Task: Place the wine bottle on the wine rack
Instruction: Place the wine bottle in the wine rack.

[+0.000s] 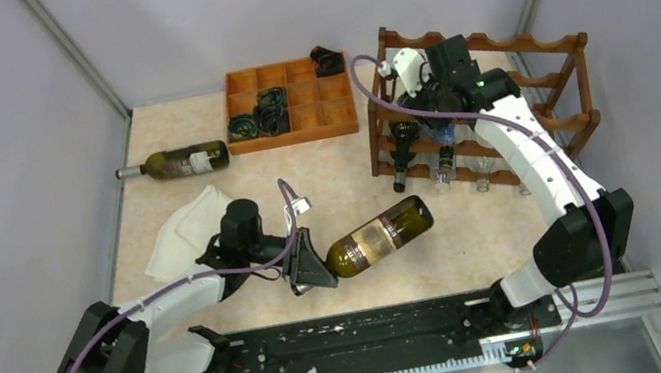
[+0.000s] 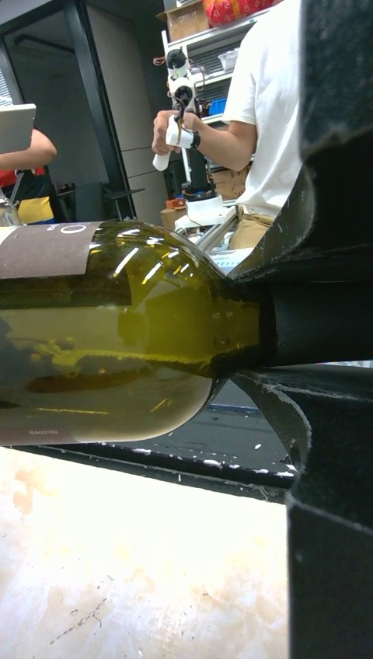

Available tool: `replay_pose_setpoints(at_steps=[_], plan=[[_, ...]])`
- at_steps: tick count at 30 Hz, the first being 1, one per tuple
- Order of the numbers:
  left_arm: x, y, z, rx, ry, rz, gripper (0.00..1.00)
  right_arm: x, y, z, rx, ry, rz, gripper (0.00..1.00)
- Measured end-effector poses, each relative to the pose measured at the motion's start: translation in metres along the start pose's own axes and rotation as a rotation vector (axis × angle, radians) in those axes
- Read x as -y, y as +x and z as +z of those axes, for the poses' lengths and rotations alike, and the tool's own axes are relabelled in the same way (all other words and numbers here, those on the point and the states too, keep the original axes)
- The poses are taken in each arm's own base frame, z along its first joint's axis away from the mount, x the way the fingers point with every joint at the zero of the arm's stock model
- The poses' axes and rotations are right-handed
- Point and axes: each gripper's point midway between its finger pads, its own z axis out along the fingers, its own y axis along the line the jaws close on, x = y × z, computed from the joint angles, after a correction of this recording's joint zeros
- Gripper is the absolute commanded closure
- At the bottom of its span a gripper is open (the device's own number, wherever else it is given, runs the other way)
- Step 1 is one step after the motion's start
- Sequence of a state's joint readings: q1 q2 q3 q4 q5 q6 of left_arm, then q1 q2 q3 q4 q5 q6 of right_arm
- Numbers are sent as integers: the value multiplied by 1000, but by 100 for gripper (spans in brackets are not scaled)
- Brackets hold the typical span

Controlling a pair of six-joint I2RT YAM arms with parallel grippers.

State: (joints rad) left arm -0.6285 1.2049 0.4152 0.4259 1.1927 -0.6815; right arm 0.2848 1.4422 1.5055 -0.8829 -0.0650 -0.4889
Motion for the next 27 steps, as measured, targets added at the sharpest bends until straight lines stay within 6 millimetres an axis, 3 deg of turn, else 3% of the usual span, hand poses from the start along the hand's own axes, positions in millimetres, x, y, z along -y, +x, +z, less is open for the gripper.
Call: replay_pose_setpoints(at_steps=[3, 14, 27], plan=[[-1, 1, 0, -3, -3, -2, 100, 8, -2, 4, -1, 13, -35, 74], [-2, 1, -1, 2, -13, 9, 100, 5, -5, 6, -27, -38, -60, 84], [-4, -1, 0, 15, -29, 7, 100, 12, -38, 34, 28, -8, 17, 92]])
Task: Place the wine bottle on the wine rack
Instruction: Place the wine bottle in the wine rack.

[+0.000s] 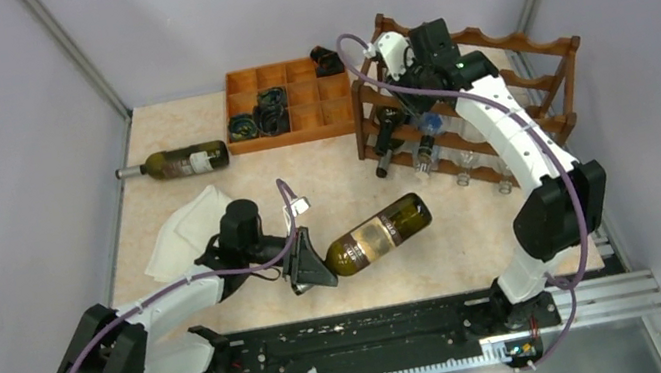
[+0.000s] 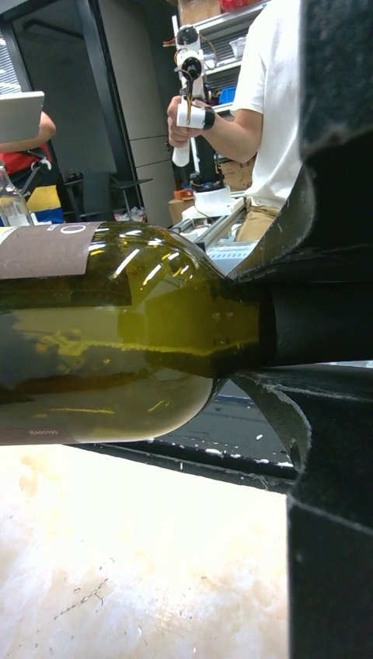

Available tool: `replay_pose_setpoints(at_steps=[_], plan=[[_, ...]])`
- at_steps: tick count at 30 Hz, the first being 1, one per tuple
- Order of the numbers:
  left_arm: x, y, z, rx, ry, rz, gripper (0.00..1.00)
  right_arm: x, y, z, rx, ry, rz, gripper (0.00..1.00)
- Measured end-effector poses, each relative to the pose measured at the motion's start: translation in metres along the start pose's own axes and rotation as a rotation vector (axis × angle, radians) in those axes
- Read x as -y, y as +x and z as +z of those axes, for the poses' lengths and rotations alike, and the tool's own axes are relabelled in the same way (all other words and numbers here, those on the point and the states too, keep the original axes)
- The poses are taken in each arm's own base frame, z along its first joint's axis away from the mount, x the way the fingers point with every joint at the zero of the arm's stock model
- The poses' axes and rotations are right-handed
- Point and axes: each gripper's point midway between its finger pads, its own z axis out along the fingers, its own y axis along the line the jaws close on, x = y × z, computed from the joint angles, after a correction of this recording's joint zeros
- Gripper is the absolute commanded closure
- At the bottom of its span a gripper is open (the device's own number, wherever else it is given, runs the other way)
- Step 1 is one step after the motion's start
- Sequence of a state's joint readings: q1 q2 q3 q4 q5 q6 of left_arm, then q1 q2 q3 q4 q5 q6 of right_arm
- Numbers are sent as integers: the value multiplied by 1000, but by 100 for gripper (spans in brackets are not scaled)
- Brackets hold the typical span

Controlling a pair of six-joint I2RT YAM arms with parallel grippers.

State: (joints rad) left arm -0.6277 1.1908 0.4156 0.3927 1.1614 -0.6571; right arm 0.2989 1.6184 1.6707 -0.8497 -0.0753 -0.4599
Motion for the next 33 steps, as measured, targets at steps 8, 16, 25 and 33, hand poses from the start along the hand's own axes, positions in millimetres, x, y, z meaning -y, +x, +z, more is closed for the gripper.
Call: replay_pose_setpoints(at_steps=[8, 16, 25, 33], plan=[[0, -5, 1, 17, -6, 4, 100, 4, -19, 17, 37, 62, 56, 94], [0, -20, 4, 59, -16, 20, 100, 6, -37, 31, 46, 121, 98, 70], [-13, -39, 11, 123, -75, -5, 100, 11, -58, 28, 136, 150, 182, 16], [-19, -62, 27, 167, -123, 6, 100, 0, -70, -52, 329, 136, 197, 5]])
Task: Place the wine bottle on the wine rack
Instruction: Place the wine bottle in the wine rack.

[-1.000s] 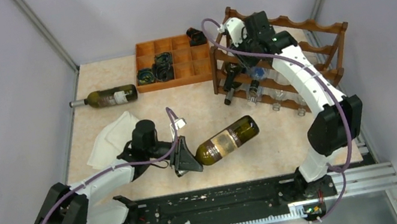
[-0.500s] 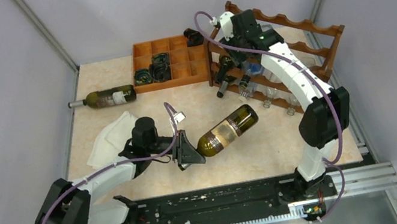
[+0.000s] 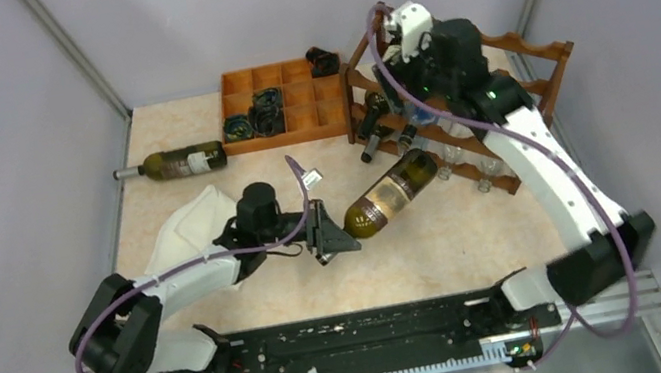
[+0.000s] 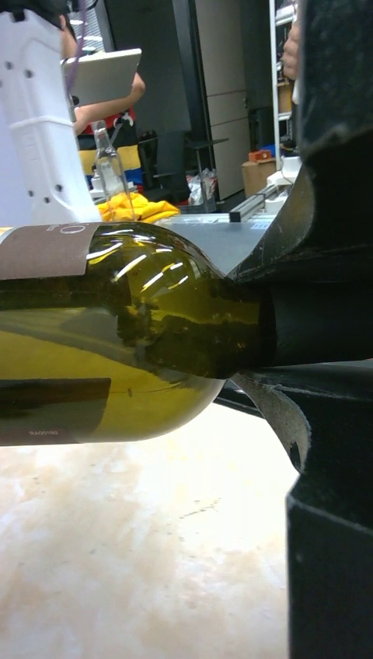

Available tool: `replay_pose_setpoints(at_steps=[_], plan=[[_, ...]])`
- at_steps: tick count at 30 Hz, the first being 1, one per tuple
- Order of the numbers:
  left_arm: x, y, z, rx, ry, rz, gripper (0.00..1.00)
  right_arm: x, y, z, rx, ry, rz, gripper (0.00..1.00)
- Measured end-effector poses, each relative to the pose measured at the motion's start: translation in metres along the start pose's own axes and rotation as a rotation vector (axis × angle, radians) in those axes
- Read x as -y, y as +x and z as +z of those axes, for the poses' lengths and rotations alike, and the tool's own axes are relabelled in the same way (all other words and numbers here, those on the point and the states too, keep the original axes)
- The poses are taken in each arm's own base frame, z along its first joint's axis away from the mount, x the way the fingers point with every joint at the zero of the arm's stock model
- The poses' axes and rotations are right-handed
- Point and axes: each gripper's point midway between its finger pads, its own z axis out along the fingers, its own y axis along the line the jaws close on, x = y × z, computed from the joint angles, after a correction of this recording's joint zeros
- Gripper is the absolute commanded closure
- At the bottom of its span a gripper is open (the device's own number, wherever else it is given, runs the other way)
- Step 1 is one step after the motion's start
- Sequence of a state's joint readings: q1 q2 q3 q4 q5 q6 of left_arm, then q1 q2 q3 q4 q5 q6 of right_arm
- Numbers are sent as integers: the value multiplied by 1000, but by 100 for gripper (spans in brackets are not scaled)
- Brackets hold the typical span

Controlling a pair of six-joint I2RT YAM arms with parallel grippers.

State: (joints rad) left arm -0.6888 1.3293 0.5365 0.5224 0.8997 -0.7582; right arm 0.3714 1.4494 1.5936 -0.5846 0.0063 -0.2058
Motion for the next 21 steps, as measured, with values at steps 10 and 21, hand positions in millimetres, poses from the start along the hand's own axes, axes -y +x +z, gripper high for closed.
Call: replay_pose_setpoints(at_steps=[10, 21], plan=[[9, -23, 58, 23, -52, 62, 100, -25, -36, -133, 365, -125, 64, 2], [-15, -46, 94, 47, -189, 46, 100, -29, -18, -146, 411, -129, 158, 2]])
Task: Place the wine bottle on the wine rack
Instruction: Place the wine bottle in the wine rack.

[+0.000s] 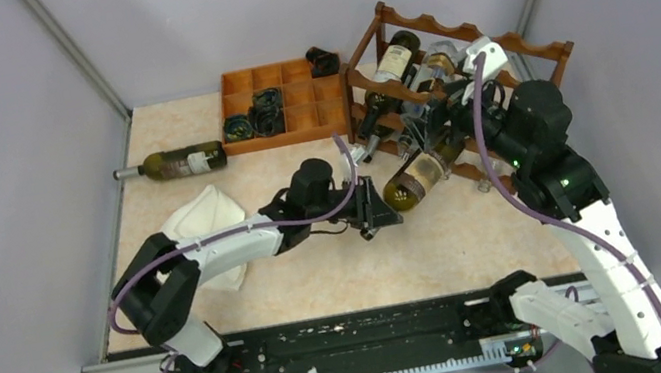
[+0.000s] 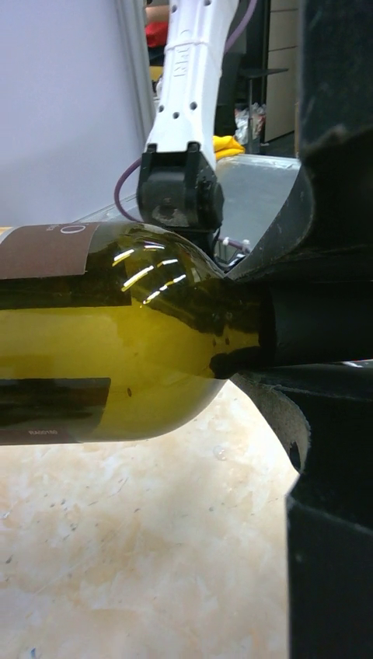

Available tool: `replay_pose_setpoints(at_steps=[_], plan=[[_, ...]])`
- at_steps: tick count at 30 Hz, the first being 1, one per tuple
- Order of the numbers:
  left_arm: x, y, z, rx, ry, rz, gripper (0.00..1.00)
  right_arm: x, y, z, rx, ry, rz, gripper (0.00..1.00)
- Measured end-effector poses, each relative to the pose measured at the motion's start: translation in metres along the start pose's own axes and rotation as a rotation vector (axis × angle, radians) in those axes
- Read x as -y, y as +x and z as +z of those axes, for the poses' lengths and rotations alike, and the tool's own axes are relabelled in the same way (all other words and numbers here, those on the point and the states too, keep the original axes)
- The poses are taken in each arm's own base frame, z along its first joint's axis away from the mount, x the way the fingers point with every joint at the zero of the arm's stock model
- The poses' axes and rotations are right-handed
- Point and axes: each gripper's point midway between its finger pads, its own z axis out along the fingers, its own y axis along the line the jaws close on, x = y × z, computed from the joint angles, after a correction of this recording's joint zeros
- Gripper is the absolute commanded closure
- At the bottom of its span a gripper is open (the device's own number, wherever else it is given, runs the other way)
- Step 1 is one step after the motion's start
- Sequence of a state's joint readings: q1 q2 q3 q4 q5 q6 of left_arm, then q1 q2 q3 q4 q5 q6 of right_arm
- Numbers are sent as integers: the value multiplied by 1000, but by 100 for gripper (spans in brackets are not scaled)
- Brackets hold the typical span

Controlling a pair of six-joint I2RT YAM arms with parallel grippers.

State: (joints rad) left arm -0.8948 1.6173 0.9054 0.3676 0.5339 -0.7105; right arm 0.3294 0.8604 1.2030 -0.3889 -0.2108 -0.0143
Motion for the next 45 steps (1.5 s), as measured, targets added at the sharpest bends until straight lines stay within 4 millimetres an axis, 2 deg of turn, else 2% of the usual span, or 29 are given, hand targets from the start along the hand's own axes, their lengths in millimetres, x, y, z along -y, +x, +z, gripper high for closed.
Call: replay_pose_setpoints(at_steps=[4, 12, 26, 45], plan=[[-3, -6, 12, 7, -32, 3, 100, 3, 1, -4, 11, 21, 17, 1], [-3, -23, 35, 25, -75, 33, 100, 12, -30, -26, 132, 95, 4, 2], [-12, -56, 72, 46, -152, 86, 100, 24, -56, -56, 256, 198, -5, 2], [-23, -117, 121, 149, -234, 207, 100, 35, -57, -70, 292, 276, 0, 2]])
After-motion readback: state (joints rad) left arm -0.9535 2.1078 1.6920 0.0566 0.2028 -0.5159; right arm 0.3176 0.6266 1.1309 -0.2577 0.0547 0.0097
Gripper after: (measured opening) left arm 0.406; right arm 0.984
